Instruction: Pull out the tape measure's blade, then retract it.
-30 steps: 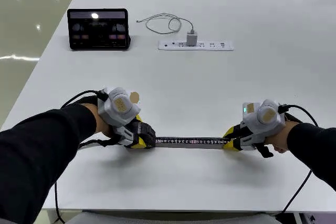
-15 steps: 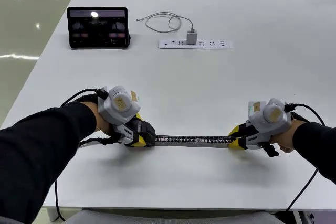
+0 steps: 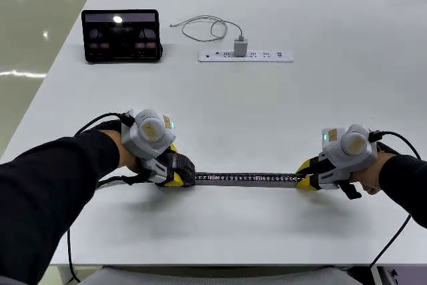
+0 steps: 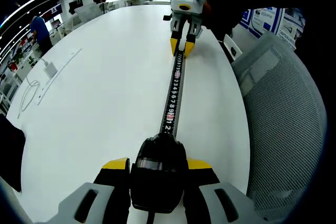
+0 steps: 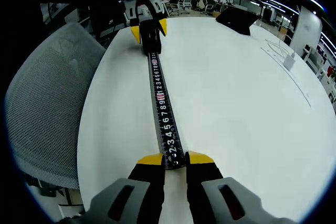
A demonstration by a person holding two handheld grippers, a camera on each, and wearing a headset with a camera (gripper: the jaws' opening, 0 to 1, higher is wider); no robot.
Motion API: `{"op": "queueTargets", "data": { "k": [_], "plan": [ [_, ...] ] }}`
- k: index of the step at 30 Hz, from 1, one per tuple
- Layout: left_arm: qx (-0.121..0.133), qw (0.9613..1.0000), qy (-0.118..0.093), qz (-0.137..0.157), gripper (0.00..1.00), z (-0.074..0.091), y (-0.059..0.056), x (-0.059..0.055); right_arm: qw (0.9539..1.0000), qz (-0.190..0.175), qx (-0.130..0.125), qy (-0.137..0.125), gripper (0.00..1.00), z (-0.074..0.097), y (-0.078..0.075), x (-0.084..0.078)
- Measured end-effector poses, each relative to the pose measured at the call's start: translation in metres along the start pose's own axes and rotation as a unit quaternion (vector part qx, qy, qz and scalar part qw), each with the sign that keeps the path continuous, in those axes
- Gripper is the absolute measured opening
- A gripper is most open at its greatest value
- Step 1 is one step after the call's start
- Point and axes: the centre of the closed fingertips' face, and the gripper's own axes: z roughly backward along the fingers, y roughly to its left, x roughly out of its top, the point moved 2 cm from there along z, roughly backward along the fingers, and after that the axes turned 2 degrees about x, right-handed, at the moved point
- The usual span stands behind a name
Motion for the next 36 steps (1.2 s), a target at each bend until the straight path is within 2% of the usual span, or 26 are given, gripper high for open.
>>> {"op": "queueTargets", "data": {
  "k": [36],
  "plan": [
    [0.007, 1.0000, -0.005, 0.003, 0.35, -0.0004, 0.0010, 0.0000, 0.9998, 0.005, 0.003, 0.021, 0.11, -0.0039, -0.0023, -0.0046]
  ]
}}
